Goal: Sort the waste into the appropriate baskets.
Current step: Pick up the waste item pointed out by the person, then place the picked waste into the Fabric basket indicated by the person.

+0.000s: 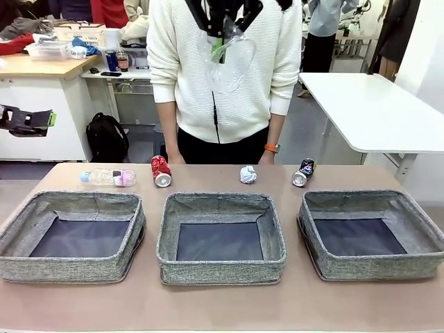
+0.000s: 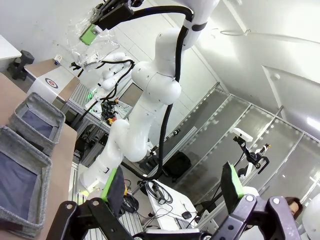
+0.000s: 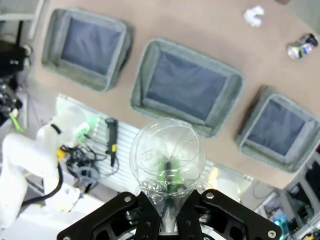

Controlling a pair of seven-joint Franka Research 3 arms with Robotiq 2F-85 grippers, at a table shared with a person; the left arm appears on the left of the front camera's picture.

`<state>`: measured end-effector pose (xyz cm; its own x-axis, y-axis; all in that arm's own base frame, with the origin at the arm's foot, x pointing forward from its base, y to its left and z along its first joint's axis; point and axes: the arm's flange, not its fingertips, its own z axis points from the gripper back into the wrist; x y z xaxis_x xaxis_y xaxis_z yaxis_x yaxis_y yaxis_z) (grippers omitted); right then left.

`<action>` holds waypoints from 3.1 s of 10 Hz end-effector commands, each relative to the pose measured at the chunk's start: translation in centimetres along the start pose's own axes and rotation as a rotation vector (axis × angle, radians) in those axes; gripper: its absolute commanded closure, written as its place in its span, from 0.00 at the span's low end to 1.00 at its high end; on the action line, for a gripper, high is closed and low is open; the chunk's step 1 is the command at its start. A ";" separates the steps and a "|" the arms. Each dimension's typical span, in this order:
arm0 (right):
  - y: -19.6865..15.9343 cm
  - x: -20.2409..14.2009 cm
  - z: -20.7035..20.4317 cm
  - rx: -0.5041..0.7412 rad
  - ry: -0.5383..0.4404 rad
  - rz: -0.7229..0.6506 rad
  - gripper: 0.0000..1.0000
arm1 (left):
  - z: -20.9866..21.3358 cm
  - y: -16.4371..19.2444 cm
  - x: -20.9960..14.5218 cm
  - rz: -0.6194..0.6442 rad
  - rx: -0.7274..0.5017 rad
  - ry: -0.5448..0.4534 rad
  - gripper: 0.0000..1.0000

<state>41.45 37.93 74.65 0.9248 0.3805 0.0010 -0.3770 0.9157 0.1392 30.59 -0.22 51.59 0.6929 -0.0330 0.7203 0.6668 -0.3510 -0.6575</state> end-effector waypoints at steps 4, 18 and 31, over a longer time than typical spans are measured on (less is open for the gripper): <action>-1.0 -0.5 1.0 -0.004 -0.012 -0.019 0.99 | 0.1 -0.2 -0.3 -0.024 -0.010 0.011 0.00; -1.0 -0.5 1.0 -0.004 -0.012 -0.019 0.99 | 0.1 -0.2 -0.3 -0.024 -0.010 0.011 0.00; -0.9 -0.2 0.8 -0.002 -0.014 -0.017 0.99 | 0.1 -0.2 -0.3 -0.024 -0.010 0.011 0.00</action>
<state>41.65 36.95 75.29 0.9318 0.3629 0.0121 -0.3610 0.9224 0.1374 30.59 -0.22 51.60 0.6912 -0.0321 0.7220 0.6686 -0.3510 -0.6556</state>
